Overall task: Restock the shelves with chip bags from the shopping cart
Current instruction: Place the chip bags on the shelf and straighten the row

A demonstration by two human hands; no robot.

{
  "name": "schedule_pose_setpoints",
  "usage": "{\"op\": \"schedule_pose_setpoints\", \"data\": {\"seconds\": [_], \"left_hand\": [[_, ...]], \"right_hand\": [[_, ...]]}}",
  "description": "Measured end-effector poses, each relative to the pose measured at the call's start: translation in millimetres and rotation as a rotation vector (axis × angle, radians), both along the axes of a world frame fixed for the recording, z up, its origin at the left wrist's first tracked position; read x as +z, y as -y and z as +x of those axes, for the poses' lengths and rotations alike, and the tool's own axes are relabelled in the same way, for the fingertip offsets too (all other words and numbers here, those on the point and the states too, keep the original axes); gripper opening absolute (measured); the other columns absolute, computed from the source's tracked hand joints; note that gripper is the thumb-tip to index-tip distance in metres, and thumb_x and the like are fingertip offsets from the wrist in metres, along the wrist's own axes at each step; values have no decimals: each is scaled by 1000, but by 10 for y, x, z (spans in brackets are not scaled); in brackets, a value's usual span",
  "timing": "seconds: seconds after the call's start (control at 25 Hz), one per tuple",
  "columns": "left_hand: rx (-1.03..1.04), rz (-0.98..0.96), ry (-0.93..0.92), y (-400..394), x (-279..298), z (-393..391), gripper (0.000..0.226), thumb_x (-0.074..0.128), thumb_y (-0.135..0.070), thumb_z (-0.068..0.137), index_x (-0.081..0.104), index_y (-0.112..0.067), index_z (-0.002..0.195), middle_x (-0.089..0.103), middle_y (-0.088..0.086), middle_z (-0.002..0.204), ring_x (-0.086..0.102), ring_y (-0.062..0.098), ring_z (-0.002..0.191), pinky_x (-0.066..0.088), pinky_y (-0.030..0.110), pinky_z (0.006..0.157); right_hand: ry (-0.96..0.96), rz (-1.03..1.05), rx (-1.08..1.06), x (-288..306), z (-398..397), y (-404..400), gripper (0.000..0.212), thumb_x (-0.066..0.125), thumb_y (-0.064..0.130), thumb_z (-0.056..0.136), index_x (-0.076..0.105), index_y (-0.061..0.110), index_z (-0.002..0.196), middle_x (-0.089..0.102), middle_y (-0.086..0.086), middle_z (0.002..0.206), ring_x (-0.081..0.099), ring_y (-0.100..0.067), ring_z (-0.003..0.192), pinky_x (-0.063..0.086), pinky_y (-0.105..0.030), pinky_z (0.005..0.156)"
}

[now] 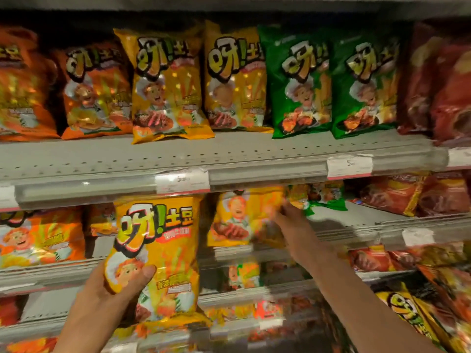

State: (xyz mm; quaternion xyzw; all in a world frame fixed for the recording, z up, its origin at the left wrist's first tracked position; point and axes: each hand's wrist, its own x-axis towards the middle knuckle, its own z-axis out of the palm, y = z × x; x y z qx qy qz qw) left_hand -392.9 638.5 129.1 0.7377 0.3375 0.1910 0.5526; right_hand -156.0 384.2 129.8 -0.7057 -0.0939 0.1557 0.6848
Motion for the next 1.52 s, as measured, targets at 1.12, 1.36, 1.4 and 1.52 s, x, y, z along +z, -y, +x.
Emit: {"op": "schedule_pose_setpoints", "data": {"seconds": [1.12,1.36,1.4,1.52], "left_hand": [[37,72,328,-190,-313,1179,34,75,-41,88,51,-33,111,66,-13,100,67,10,97,56,42,96],[-17,95,272,-205,-370,1109,45,75,-33,91,47,-26,126,67,-10,103,68,11,98,58,35,88],[-44,75,262,-201,-384,1114,44,75,-33,91,47,-28,125,65,-10,102,68,11,97,58,35,86],[-116,39,265,-197,-401,1133,36,73,-33,92,49,-28,118,62,-11,95,66,6,86,58,34,76]], "right_hand": [[200,-37,278,-577,593,-246,24,58,18,101,65,8,122,67,-21,122,60,-39,118,44,-59,106],[253,-107,208,-557,584,-247,22,57,16,101,63,0,114,66,-27,115,58,-46,111,45,-63,98],[252,-124,196,-529,568,-244,20,58,16,101,64,1,113,67,-26,114,59,-44,109,46,-62,98],[237,-164,166,-434,514,-215,18,60,13,98,64,1,110,68,-24,108,63,-40,104,49,-57,96]]}}
